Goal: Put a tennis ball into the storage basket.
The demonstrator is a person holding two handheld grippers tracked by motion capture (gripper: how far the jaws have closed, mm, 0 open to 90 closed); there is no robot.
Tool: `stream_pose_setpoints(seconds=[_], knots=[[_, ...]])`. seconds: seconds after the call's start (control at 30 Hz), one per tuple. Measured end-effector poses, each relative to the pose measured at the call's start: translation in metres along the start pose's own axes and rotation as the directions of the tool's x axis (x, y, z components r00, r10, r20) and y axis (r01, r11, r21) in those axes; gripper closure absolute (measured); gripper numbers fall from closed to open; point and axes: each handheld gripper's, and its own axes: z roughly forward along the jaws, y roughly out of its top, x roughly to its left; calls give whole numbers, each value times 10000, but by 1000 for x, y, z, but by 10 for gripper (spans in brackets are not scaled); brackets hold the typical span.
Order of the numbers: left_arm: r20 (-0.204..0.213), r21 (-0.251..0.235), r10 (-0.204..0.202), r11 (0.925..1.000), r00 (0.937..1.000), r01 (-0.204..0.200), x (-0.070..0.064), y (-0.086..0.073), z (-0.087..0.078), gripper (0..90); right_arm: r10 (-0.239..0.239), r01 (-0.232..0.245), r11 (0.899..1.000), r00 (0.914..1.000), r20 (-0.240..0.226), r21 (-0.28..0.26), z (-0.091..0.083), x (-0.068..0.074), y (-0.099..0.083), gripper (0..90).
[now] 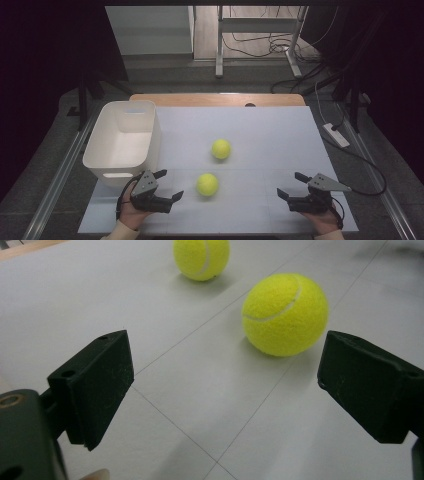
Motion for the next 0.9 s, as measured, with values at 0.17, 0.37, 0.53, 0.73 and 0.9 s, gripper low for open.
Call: stream_pose_setpoints(seconds=[0.17,0.37,0.53,0.73,0.9], knots=[[5,-10,19,10000,10000,-19,0,0,0,87,-184,183,9998,9998,-21,-99,0,1,0,89],[21,-32,52,10000,10000,-52,-1,1,0,87,-193,193,9998,9998,-14,-48,0,2,-1,89],[42,-9,101,9999,9999,-101,-1,1,1,87,-176,176,9998,9998,6,-26,-1,2,-1,89],[52,-14,184,9998,9998,-184,-2,3,2,87,-184,184,9998,9998,-56,-29,3,2,0,89],[41,-29,202,9998,9998,-202,-2,4,2,87,-271,271,9996,9996,-89,47,6,3,0,89]])
